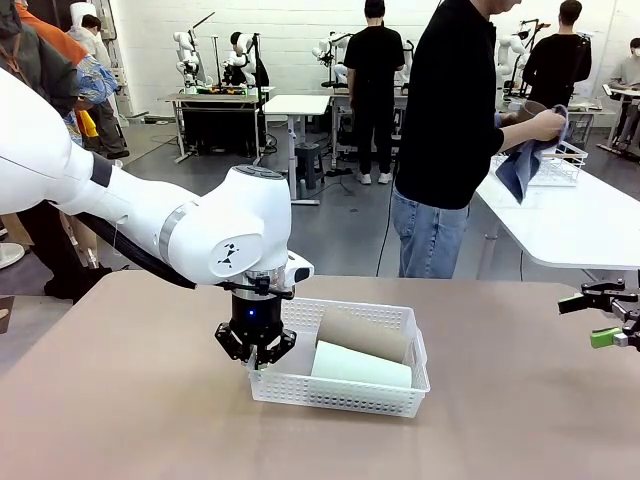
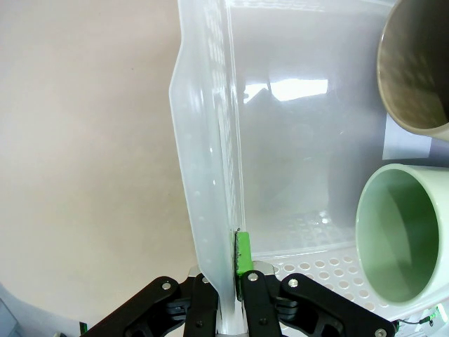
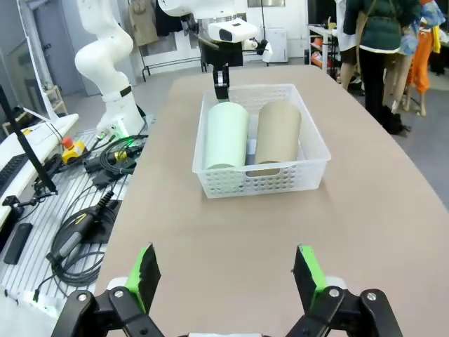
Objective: Clean and organize the cups into the basket.
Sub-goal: Pick up the Reusable plastic cup from the right side of the table and stack it inside the Organizing basket in the center of the table.
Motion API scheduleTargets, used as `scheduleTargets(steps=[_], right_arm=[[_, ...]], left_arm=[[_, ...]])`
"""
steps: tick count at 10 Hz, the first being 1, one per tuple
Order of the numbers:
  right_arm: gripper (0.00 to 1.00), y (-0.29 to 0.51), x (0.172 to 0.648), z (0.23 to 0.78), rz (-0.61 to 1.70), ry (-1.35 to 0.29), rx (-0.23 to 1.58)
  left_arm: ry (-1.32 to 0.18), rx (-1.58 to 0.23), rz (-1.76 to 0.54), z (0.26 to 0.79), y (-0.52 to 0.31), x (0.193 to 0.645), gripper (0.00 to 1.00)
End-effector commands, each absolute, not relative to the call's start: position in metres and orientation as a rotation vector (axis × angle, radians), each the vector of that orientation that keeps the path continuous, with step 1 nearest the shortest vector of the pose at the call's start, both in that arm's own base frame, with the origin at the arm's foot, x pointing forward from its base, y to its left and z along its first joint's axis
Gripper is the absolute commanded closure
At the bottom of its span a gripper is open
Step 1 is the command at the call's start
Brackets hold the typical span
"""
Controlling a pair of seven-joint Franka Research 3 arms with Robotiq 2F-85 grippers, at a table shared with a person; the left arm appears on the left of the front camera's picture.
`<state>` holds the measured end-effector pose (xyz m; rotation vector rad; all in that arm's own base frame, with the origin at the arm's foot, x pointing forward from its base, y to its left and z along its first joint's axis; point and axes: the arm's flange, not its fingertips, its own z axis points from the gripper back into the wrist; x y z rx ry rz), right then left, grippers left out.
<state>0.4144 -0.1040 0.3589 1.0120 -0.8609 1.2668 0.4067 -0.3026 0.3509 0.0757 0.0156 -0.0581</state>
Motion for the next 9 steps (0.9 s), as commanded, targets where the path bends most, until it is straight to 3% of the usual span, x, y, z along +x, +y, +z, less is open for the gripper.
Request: scheduleTargets(steps=[1,9], right_arm=[[0.00,-0.1057,0.4069,0.3583,1.253,-0.874,1.031],[0.00,-0.1057,0.4069,0.3583,1.253,-0.874,1.031]], left_arm=[[0.015,0.081,-0.062,0.3497,-0.3031,0.4060,1.00],[0.015,0.081,-0.062,0.3497,-0.3031,0.4060,1.00]])
